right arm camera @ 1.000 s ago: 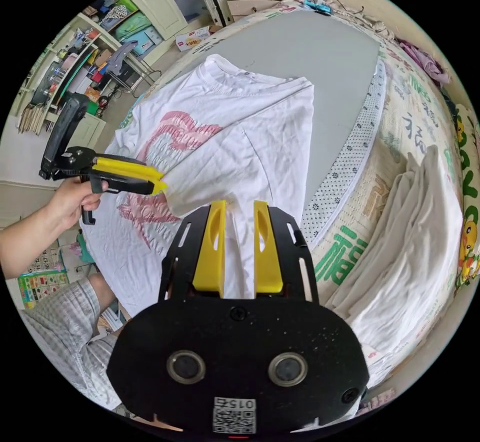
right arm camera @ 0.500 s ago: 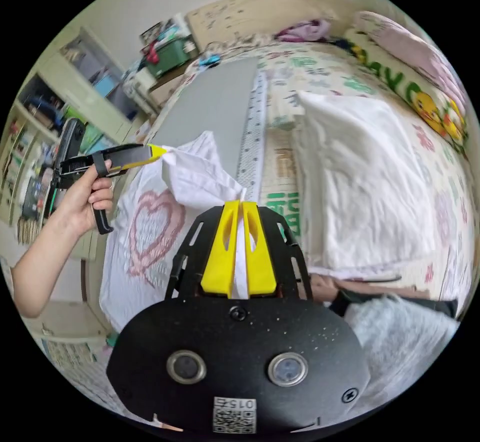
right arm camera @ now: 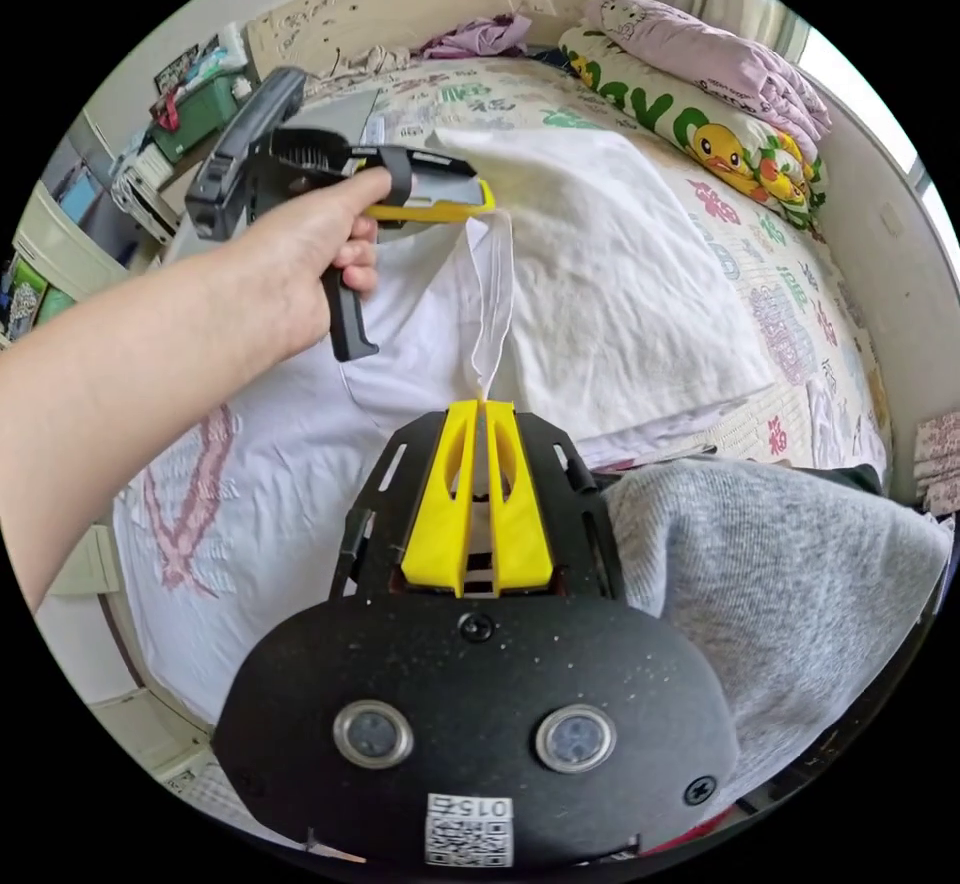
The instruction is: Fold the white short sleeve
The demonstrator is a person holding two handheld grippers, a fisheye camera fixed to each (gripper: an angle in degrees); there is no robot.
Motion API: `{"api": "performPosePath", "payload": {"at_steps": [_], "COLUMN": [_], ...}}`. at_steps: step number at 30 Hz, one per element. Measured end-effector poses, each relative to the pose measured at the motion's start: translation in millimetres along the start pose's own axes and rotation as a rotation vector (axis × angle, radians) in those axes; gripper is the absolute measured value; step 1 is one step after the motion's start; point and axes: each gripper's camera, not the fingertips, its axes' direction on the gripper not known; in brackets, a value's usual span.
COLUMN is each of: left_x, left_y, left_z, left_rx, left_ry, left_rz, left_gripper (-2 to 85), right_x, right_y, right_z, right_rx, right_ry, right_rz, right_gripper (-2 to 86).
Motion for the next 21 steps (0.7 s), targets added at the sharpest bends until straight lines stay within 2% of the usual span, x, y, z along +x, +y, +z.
{"api": "performPosePath", "payload": {"at_steps": [4, 8, 11, 14, 18, 21], "left_x": [3, -6, -26, -54, -87, -112], "left_y": [9, 43, 97, 166, 258, 301], "left_z": [-20, -73, -132, -189, -260, -300], "left_rx": [0.018, 0.08, 0.14, 0.149, 0.137, 0.148], "left_ry": [-0.001, 0.04, -0.028, -0.135, -0.368, -0.432], "left_rz": [0.043, 0.047, -0.008, -0.157, -0.37, -0.478], "left_gripper": [6.7, 6.9, 6.6, 6.4, 6.6, 7.0], "right_x": [-11, -20, -38, -69, -138, -191], "right_y": [-6, -2, 13, 23, 12, -4], "right_z": [9, 2, -6, -5, 8, 27], "right_rx": [-0.017, -0.026, -0.038, -0.055, -0.112, -0.175], "right_ry": [0.046, -0.004, -0.165, -0.327, -0.535, -0.667], "right_rz": [-0.036, -0.055, -0.09, -0.158, -0.323, -0.394], "right_gripper": [2.1, 3.8, 4.3, 4.1, 4.5, 5.2]}}
